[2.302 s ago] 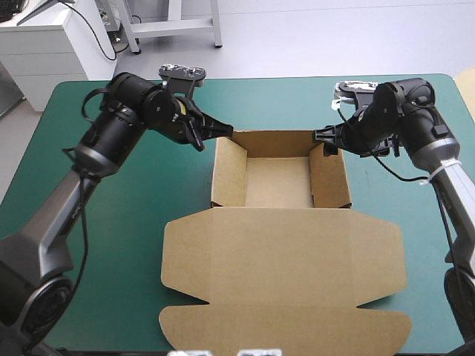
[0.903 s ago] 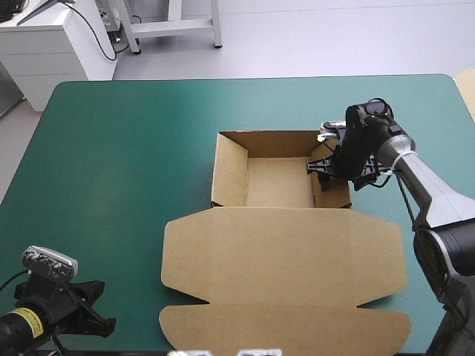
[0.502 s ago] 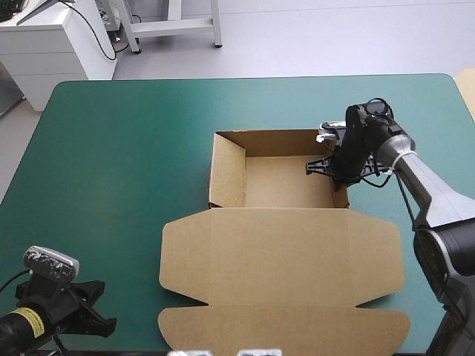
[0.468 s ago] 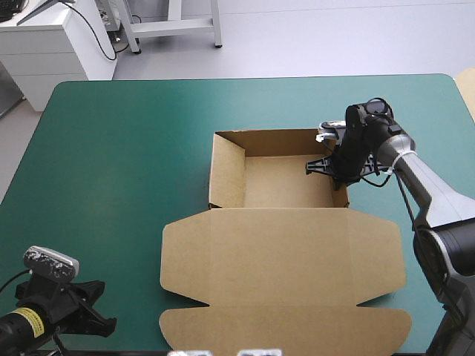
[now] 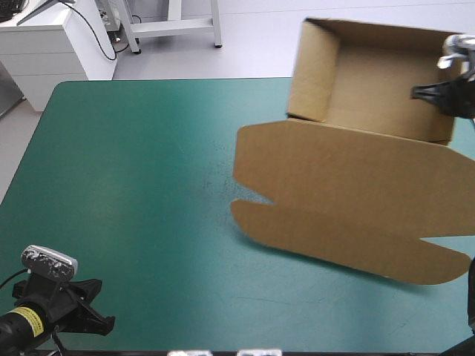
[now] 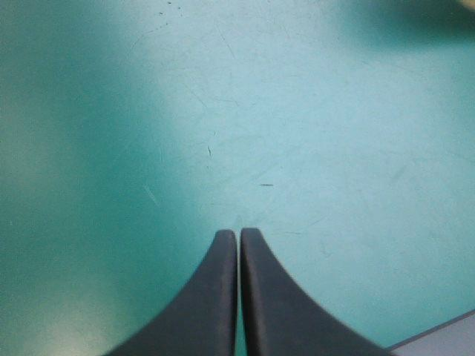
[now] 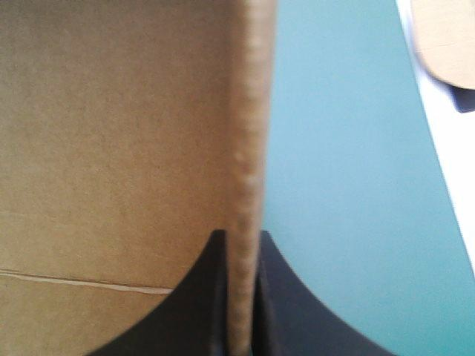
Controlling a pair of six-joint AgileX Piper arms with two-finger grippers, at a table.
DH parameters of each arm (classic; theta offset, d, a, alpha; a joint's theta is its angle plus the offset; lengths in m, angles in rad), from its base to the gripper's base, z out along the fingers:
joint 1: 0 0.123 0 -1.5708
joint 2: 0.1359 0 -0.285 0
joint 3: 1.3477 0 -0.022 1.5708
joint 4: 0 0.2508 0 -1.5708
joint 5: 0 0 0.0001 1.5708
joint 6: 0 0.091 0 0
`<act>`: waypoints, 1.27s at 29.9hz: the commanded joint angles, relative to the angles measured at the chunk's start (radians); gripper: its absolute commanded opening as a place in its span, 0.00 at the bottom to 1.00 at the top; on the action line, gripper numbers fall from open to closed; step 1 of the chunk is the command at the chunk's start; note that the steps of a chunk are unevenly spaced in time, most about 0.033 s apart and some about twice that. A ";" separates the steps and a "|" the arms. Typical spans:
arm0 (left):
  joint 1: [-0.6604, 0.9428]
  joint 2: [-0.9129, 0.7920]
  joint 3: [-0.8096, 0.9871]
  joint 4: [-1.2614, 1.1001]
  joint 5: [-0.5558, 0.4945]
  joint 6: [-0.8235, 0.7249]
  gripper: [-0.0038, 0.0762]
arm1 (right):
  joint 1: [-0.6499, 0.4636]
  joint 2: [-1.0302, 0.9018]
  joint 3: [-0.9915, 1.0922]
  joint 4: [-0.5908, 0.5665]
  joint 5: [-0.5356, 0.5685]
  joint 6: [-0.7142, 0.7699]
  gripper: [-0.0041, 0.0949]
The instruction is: Fold the box
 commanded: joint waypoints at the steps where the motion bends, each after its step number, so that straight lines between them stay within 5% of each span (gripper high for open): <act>1: -0.004 0.008 -0.023 0.004 -0.045 -0.002 0.04 | -0.172 -0.057 -0.050 0.068 0.002 -0.038 0.02; 10: -0.004 0.008 -0.023 -0.004 -0.030 -0.007 0.04 | -0.361 0.067 -0.048 0.014 -0.028 -0.083 0.02; 21: -0.004 0.008 -0.023 0.004 0.001 -0.007 0.04 | -0.366 0.312 -0.048 -0.113 0.003 -0.072 0.04; 26: -0.004 0.008 -0.023 0.004 0.001 -0.007 0.04 | -0.366 0.350 -0.048 -0.133 0.003 -0.051 0.21; 33: -0.004 0.008 -0.023 -0.023 0.003 -0.008 0.04 | -0.372 0.348 -0.050 -0.186 0.003 -0.035 0.68; 38: -0.004 0.008 -0.023 -0.029 -0.002 -0.008 0.04 | -0.372 0.292 -0.081 -0.199 0.001 -0.041 0.64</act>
